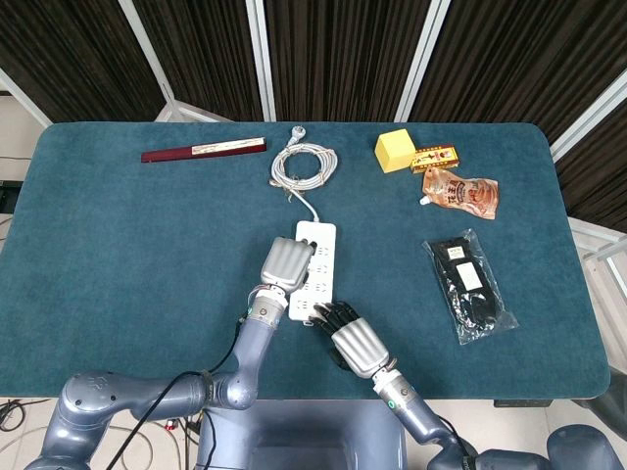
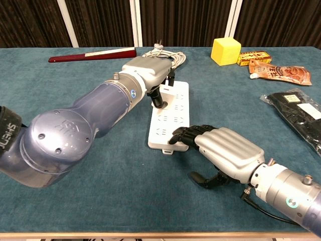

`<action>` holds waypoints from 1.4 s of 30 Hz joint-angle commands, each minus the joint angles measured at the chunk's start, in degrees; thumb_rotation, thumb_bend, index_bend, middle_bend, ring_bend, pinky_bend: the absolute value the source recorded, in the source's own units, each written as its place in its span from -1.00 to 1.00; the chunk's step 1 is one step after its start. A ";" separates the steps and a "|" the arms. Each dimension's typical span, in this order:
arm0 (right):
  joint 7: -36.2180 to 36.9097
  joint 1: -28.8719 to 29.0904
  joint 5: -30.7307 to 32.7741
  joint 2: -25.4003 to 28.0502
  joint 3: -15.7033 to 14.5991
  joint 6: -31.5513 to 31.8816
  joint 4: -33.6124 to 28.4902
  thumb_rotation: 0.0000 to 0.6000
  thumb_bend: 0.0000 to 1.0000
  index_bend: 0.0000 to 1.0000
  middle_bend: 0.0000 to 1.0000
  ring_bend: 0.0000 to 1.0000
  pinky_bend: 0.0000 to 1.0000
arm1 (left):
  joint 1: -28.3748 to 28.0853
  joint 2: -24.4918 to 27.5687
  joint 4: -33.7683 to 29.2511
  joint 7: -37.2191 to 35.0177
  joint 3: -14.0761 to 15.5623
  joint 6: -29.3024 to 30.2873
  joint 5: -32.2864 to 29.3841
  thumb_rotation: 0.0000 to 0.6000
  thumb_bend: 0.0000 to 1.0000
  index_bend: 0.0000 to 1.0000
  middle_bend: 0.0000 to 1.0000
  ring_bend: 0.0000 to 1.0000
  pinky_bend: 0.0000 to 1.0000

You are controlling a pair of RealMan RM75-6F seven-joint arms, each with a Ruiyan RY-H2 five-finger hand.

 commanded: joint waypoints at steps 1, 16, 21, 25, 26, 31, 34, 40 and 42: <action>-0.12 0.01 -0.06 -0.05 -0.08 -0.04 0.00 1.00 -0.02 -0.61 -0.44 -0.69 -0.70 | 0.26 0.19 -0.08 0.00 0.22 0.03 -0.12 1.00 -0.28 0.61 0.68 0.19 0.08; -0.62 -0.03 0.13 -0.53 -0.06 -0.17 0.07 1.00 -0.02 -0.60 -0.44 -0.69 -0.70 | 0.13 0.65 -0.89 -1.05 -0.44 -0.29 0.03 1.00 -0.28 0.61 0.69 0.25 0.19; -0.85 0.03 0.04 -0.45 -0.06 -0.15 -0.20 1.00 -0.02 -0.60 -0.44 -0.69 -0.70 | 0.09 0.81 -1.04 -1.54 -0.73 -0.14 0.27 1.00 -0.28 0.61 0.70 0.26 0.20; -1.01 -0.03 0.12 -0.56 -0.21 -0.29 -0.25 1.00 -0.02 -0.60 -0.44 -0.69 -0.70 | 0.10 0.99 -1.34 -1.63 -0.64 -0.17 0.34 1.00 -0.28 0.61 0.71 0.27 0.21; -1.07 -0.05 0.14 -0.59 -0.26 -0.31 -0.22 1.00 -0.02 -0.60 -0.44 -0.69 -0.70 | 0.12 1.02 -1.42 -1.69 -0.60 -0.16 0.40 1.00 -0.28 0.61 0.71 0.27 0.22; -1.12 -0.11 0.22 -0.74 -0.23 -0.29 -0.12 1.00 -0.02 -0.60 -0.44 -0.69 -0.70 | 0.11 1.20 -1.84 -2.04 -0.68 -0.20 0.50 1.00 -0.28 0.62 0.71 0.28 0.25; -1.14 -0.09 0.17 -0.81 -0.22 -0.26 -0.13 1.00 -0.02 -0.60 -0.44 -0.69 -0.70 | 0.08 1.29 -2.03 -2.11 -0.67 -0.21 0.59 1.00 -0.28 0.62 0.71 0.28 0.25; -1.25 -0.08 0.10 -0.83 -0.16 -0.16 -0.31 1.00 -0.02 -0.60 -0.44 -0.69 -0.70 | -0.16 2.12 -3.21 -2.72 -1.49 0.55 1.53 1.00 -0.28 0.61 0.71 0.28 0.25; -1.34 -0.10 0.06 -0.79 -0.13 -0.06 -0.47 1.00 -0.02 -0.60 -0.44 -0.69 -0.70 | -0.15 2.70 -3.86 -2.80 -1.78 0.95 1.85 1.00 -0.28 0.61 0.71 0.28 0.25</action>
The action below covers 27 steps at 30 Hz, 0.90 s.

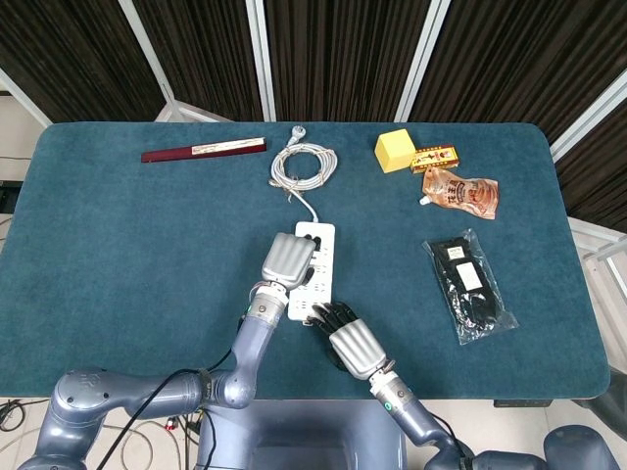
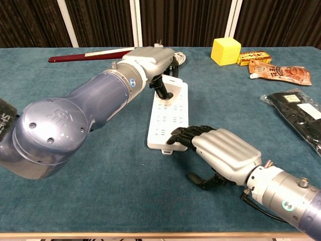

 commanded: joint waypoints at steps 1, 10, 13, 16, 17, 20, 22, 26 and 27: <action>-0.16 0.00 -0.07 0.06 0.06 0.14 -0.19 1.00 -0.02 -0.60 -0.44 -0.69 -0.70 | 0.06 0.80 -0.94 -0.23 -0.45 0.58 0.42 1.00 -0.28 0.61 0.71 0.28 0.25; -0.96 -0.16 -0.53 0.58 1.02 1.99 -1.72 1.00 -0.02 -0.60 -0.44 -0.69 -0.70 | 1.84 5.31 -5.62 -1.85 -1.46 3.13 2.24 1.00 -0.28 0.61 0.71 0.28 0.25; -1.35 -0.22 -1.11 0.68 1.45 3.15 -2.33 1.00 -0.02 -0.60 -0.44 -0.69 -0.70 | 2.79 7.25 -7.04 -1.91 -0.75 3.52 2.93 1.00 -0.28 0.61 0.70 0.28 0.25; -1.85 -0.22 -1.53 0.85 1.93 4.13 -3.15 1.00 -0.02 -0.60 -0.44 -0.69 -0.70 | 3.93 8.84 -8.30 -2.18 0.23 3.77 3.26 1.00 -0.28 0.60 0.70 0.28 0.25; -2.10 -0.18 -1.63 0.97 2.09 4.34 -3.45 1.00 -0.02 -0.60 -0.44 -0.69 -0.70 | 4.35 9.28 -8.66 -2.30 0.61 3.83 3.24 1.00 -0.28 0.60 0.70 0.28 0.25; -3.03 -0.09 -1.89 1.34 2.43 4.90 -4.24 1.00 -0.02 -0.60 -0.44 -0.69 -0.70 | 5.57 10.27 -9.44 -2.89 1.85 3.95 3.36 1.00 -0.28 0.60 0.70 0.28 0.25; -3.48 -0.08 -1.91 1.58 2.64 5.16 -4.82 1.00 -0.02 -0.60 -0.44 -0.69 -0.70 | 6.39 10.66 -9.70 -3.45 2.71 4.04 3.46 1.00 -0.28 0.60 0.70 0.28 0.25; -4.59 -0.03 -1.89 2.11 3.01 5.56 -5.82 1.00 -0.02 -0.60 -0.44 -0.69 -0.70 | 8.01 10.98 -9.55 -4.94 4.36 4.19 3.73 1.00 -0.28 0.60 0.70 0.28 0.25; -4.90 0.00 -1.87 2.25 3.15 5.69 -6.04 1.00 -0.02 -0.60 -0.44 -0.69 -0.70 | 8.33 11.03 -9.40 -5.28 4.72 4.20 3.88 1.00 -0.28 0.60 0.70 0.28 0.25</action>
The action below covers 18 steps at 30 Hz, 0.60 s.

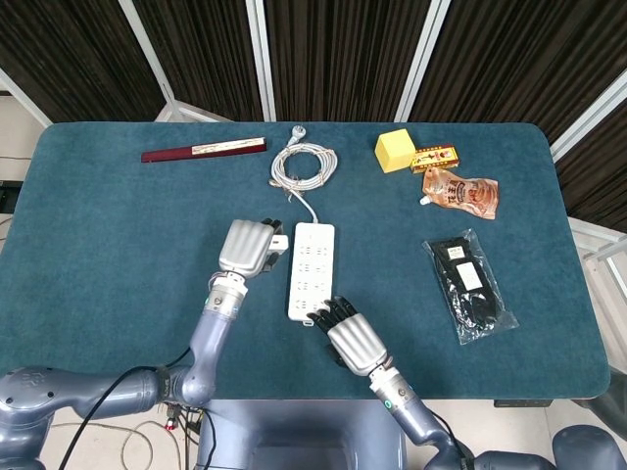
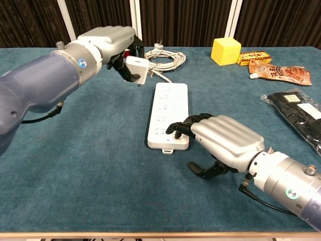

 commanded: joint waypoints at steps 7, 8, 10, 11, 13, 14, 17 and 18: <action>-2.04 0.33 -0.19 1.44 1.83 1.69 -2.37 1.00 -0.02 -0.60 -0.44 -0.69 -0.70 | 2.62 1.19 1.67 -1.64 3.89 -0.34 1.86 1.00 -0.28 0.58 0.68 0.26 0.23; -2.29 0.39 -0.29 1.72 2.07 1.91 -2.78 1.00 -0.02 -0.60 -0.44 -0.69 -0.70 | 2.87 1.44 1.87 -1.47 4.49 -0.49 2.08 1.00 -0.28 0.57 0.67 0.25 0.22; -2.75 0.50 -0.49 2.32 2.39 2.24 -3.64 1.00 -0.02 -0.60 -0.44 -0.69 -0.70 | 3.48 1.88 2.33 -1.00 5.68 -0.68 2.21 1.00 -0.30 0.53 0.64 0.23 0.18; -2.96 0.54 -0.59 2.60 2.56 2.44 -4.07 1.00 -0.02 -0.60 -0.44 -0.69 -0.70 | 3.73 2.07 2.52 -0.66 6.17 -0.80 2.13 1.00 -0.34 0.47 0.59 0.19 0.13; -3.35 0.57 -0.58 3.10 2.72 2.60 -4.86 1.00 -0.02 -0.60 -0.44 -0.69 -0.70 | 4.15 2.35 2.99 0.38 6.98 -0.85 1.70 1.00 -0.44 0.29 0.43 0.06 -0.01; -3.63 0.57 -0.59 3.35 2.75 2.67 -5.20 1.00 -0.02 -0.60 -0.44 -0.69 -0.70 | 4.34 2.41 3.12 0.87 7.16 -0.80 1.28 1.00 -0.51 0.17 0.30 -0.05 -0.11; -4.47 0.51 -0.45 3.97 2.82 2.88 -6.03 1.00 -0.02 -0.60 -0.44 -0.69 -0.70 | 4.75 2.62 3.06 2.67 7.30 -0.46 -0.39 1.00 -0.74 -0.27 -0.24 -0.47 -0.53; -4.73 0.48 -0.38 4.15 2.85 2.95 -6.28 1.00 -0.02 -0.60 -0.44 -0.69 -0.70 | 4.81 2.73 2.86 3.22 7.26 -0.29 -0.80 1.00 -0.81 -0.43 -0.40 -0.59 -0.64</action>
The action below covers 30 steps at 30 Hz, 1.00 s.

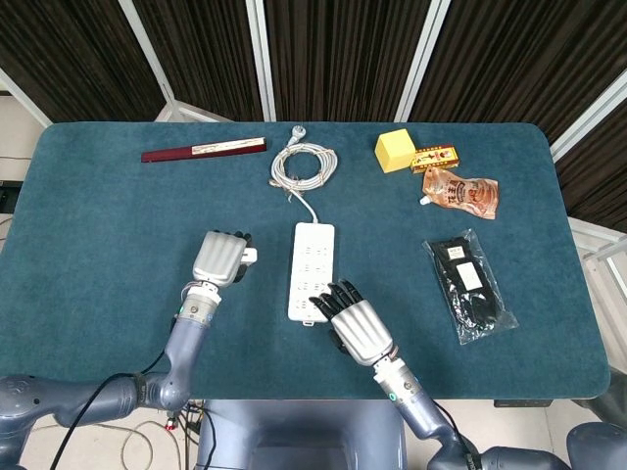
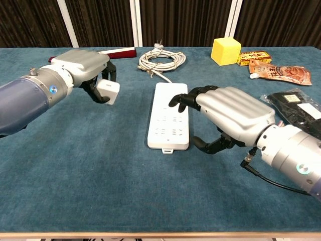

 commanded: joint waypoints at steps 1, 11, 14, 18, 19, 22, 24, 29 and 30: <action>-0.78 -0.09 0.20 0.58 0.15 0.30 -0.74 1.00 -0.02 -0.60 -0.44 -0.69 -0.70 | 0.47 0.47 -0.42 1.82 0.06 0.57 -1.57 1.00 -0.84 -0.53 -0.49 -0.65 -0.70; -2.14 -1.52 0.66 4.85 1.98 3.95 -3.84 1.00 -0.02 -0.83 -0.59 -0.78 -0.70 | 3.13 3.80 -4.96 -1.35 -1.81 3.66 -1.43 1.00 -1.00 -0.75 -0.72 -0.80 -0.77; -1.21 -2.95 1.19 7.58 2.88 6.34 -5.10 1.00 -0.02 -0.95 -0.67 -0.84 -0.73 | 5.33 6.19 -8.06 -4.12 -1.29 5.20 0.27 1.00 -1.00 -0.75 -0.72 -0.82 -0.77; 1.27 -5.39 1.46 12.05 3.56 9.79 -6.25 1.00 -0.02 -1.00 -0.76 -0.91 -0.80 | 9.46 10.02 -13.18 -8.80 1.03 8.34 4.60 1.00 -1.00 -0.74 -0.74 -0.82 -0.77; 2.03 -6.15 1.53 13.24 3.54 10.67 -6.43 1.00 -0.02 -1.00 -0.78 -0.94 -0.82 | 10.78 11.00 -14.55 -10.35 1.79 9.41 5.87 1.00 -1.00 -0.74 -0.74 -0.82 -0.77; 4.72 -8.68 1.63 16.81 2.77 13.01 -6.71 1.00 -0.02 -1.00 -0.86 -1.00 -0.88 | 14.82 13.83 -18.18 -14.83 4.73 12.41 9.95 1.00 -1.00 -0.75 -0.76 -0.84 -0.78; 6.41 -10.63 1.24 19.01 1.73 14.83 -6.38 1.00 -0.02 -1.00 -0.89 -1.00 -0.90 | 17.43 15.62 -20.00 -17.38 7.10 14.55 13.15 1.00 -1.00 -0.76 -0.78 -0.86 -0.80; 12.65 -16.20 0.51 22.86 -2.23 18.99 -4.19 1.00 -0.02 -1.00 -0.98 -1.00 -0.97 | 24.54 19.62 -21.89 -21.22 15.32 21.42 22.98 1.00 -1.00 -0.84 -0.85 -0.92 -0.85; 14.11 -17.20 0.49 23.32 -2.95 19.59 -3.63 1.00 -0.02 -1.00 -0.99 -1.00 -0.99 | 25.93 20.13 -21.85 -21.82 16.83 22.75 24.61 1.00 -1.00 -0.85 -0.87 -0.93 -0.87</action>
